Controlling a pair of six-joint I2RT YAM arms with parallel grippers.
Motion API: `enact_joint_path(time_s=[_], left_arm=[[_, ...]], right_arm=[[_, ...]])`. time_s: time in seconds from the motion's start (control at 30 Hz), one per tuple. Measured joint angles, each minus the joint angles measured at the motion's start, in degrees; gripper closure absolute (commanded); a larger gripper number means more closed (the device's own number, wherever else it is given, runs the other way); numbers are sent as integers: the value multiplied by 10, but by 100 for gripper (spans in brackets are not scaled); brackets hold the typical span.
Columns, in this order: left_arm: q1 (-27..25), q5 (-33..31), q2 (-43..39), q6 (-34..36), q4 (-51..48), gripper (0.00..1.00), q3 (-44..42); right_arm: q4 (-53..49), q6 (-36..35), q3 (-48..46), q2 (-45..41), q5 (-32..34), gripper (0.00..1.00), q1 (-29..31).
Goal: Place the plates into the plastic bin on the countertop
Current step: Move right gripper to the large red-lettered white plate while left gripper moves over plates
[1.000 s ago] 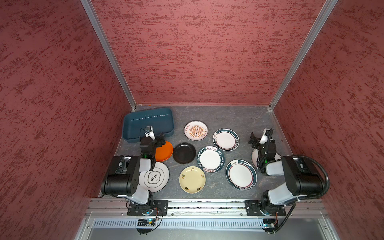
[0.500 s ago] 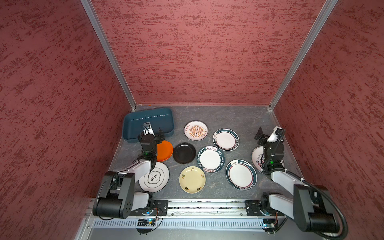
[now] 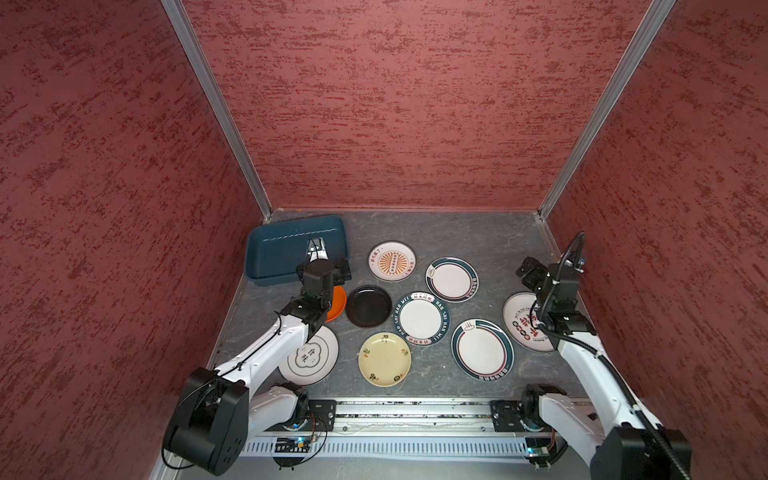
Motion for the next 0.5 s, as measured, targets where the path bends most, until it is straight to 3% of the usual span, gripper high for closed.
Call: enact_joint_path(time_s=[0.13, 0.3, 0.5], left_arm=[[-40, 3, 1, 3, -12, 1, 0], [-52, 6, 3, 5, 0, 1, -10], [-59, 40, -14, 1, 12, 1, -35]], right_arm=[[-66, 2, 0, 27, -6, 1, 0], [-111, -5, 0, 47, -11, 1, 0], [-122, -18, 4, 92, -80, 1, 0]])
